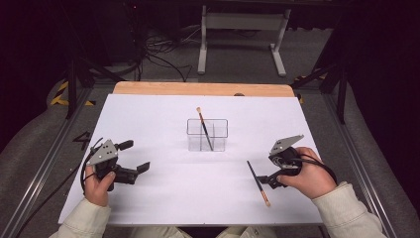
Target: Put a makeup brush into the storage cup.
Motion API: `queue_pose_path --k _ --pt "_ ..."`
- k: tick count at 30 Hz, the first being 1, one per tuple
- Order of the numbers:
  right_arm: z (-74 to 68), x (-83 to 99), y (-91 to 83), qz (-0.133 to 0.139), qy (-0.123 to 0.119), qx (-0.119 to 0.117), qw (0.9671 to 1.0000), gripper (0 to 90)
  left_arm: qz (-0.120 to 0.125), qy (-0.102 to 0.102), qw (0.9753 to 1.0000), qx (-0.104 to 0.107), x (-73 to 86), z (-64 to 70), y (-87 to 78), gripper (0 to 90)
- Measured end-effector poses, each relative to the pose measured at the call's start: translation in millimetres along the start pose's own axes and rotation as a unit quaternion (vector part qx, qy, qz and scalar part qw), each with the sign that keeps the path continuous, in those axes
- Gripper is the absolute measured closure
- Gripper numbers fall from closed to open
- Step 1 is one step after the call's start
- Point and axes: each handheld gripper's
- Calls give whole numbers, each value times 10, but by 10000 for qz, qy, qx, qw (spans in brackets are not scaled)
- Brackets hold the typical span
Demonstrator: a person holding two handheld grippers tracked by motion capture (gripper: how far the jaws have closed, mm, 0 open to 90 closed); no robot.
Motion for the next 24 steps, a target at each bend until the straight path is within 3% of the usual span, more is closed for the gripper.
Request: queue_pose_path --k 5,15,24 --pt "-24 38 84 -216 75 -125 9997 176 -6 17 10000 13 -1 -6 -2 5" --pt "-60 55 186 -502 101 -157 9986 166 4 -4 10000 8 0 0 -1 5" --pt "-96 34 271 -724 184 -229 9969 251 -11 21 10000 -26 2 -6 -29 5"
Point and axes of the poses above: each handheld gripper's, and its own axes: y roughly forward along the jaws, x roughly out of its underside, z roughly to its right, and after that the axes turned 9 degrees about z, right-handed
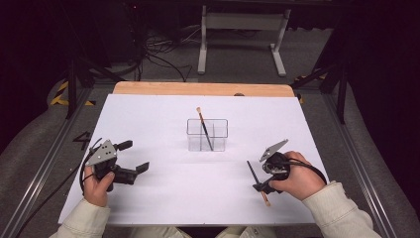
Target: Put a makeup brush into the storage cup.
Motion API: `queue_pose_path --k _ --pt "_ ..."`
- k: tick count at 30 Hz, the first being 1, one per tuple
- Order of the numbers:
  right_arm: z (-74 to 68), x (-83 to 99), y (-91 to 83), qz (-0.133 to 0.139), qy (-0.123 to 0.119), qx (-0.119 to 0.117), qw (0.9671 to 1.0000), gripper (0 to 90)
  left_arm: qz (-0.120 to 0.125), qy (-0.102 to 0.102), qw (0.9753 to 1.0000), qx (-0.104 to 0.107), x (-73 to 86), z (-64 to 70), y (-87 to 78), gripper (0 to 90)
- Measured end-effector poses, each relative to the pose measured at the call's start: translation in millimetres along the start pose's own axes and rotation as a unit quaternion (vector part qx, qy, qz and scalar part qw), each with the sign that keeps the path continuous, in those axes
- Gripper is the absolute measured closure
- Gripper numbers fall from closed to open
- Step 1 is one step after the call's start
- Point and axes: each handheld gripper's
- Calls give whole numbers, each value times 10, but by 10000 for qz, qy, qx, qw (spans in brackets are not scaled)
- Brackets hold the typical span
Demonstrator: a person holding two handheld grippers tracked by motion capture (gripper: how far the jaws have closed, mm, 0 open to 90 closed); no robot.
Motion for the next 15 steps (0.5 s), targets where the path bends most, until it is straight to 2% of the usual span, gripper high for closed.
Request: queue_pose_path --k 15 --pt "-4 -52 111 -490 75 83 9987 435 10 1 10000 10 2 0 2 5"
Point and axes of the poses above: each handheld gripper's, and its own axes: y roughly forward along the jaws, x roughly out of its underside, z roughly to its right, and after that the axes turned 9 degrees about z, right-handed
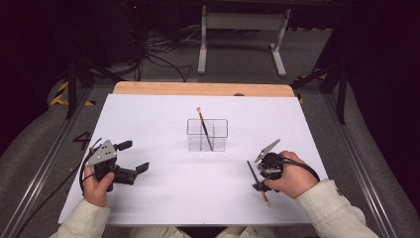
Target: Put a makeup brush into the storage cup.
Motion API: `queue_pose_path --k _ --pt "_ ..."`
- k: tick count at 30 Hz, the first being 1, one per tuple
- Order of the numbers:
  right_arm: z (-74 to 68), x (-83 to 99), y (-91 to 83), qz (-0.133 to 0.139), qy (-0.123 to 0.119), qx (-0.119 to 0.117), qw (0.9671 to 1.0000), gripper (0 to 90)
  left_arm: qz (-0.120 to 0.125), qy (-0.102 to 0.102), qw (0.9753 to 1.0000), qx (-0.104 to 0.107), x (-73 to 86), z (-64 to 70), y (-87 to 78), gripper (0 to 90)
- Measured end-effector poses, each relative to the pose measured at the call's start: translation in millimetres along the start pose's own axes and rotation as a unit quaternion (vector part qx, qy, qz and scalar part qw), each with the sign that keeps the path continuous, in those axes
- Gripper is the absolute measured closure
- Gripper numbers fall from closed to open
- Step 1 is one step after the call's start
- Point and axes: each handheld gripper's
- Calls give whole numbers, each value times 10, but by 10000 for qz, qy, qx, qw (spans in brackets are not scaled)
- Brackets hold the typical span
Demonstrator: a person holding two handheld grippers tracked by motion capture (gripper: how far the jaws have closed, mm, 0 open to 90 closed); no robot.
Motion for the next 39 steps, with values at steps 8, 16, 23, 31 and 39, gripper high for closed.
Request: queue_pose_path --k 8,16,23,31,39 --pt "11 -30 61 -174 34 76 9998 504 1 2 10000 4 -1 2 0 5" --pt "14 -55 104 -351 56 196 9992 568 2 0 10000 7 -1 1 -1 5" --pt "-1 -82 118 -516 97 289 9982 628 -3 10 10000 14 -1 2 2 5" --pt "-11 -100 147 -698 151 314 9970 708 -11 4 10000 17 -1 0 0 5" --pt "-13 -110 153 -785 92 362 9962 795 -6 -16 10000 16 1 3 3 5"
Point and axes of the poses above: each handheld gripper's, and its own axes: y roughly forward along the jaws, x roughly out of its underside, z roughly to its right, and after that the axes turned 9 degrees about z, right-handed
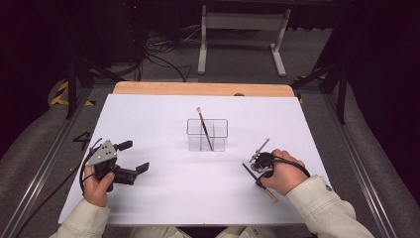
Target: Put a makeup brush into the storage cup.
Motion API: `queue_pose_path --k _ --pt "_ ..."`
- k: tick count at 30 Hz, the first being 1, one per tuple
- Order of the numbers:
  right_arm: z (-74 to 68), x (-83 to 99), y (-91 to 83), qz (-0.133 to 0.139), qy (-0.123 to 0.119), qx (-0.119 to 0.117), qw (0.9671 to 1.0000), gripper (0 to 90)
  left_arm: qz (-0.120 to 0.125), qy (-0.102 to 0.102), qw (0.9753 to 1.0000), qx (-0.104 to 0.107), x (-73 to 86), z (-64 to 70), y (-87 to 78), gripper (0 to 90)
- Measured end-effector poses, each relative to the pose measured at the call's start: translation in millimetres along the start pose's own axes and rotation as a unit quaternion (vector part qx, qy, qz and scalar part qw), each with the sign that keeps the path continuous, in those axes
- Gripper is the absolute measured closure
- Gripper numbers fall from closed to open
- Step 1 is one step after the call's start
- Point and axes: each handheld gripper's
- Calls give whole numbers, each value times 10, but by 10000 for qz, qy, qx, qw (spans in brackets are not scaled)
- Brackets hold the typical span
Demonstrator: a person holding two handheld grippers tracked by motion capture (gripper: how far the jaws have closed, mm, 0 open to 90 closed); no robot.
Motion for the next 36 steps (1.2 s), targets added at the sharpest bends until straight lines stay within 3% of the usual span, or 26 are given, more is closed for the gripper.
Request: queue_pose_path --k 10,23,25,30,34,36 --pt "-7 -17 6 -65 -134 15 9999 834 94 -39 9999 4 -5 0 8 5" --pt "-2 -63 -94 36 -386 91 9992 835 336 -314 9989 122 -60 42 43 17" --pt "-6 -80 -124 82 -475 129 9988 835 335 -314 9989 109 -82 60 54 23" --pt "-52 -155 -226 150 -963 109 9952 835 331 -340 9986 242 -133 102 72 38" --pt "-74 -214 -291 188 -1178 43 9929 835 387 -484 9970 465 -183 139 68 54" --pt "-79 -227 -303 200 -1236 25 9921 835 415 -472 9969 474 -193 149 68 51"
Point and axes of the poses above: each handheld gripper's, and its own axes: y roughly forward along the jaws, x roughly out of its underside, z roughly to its right, and after that the axes turned 9 degrees about z, right-handed
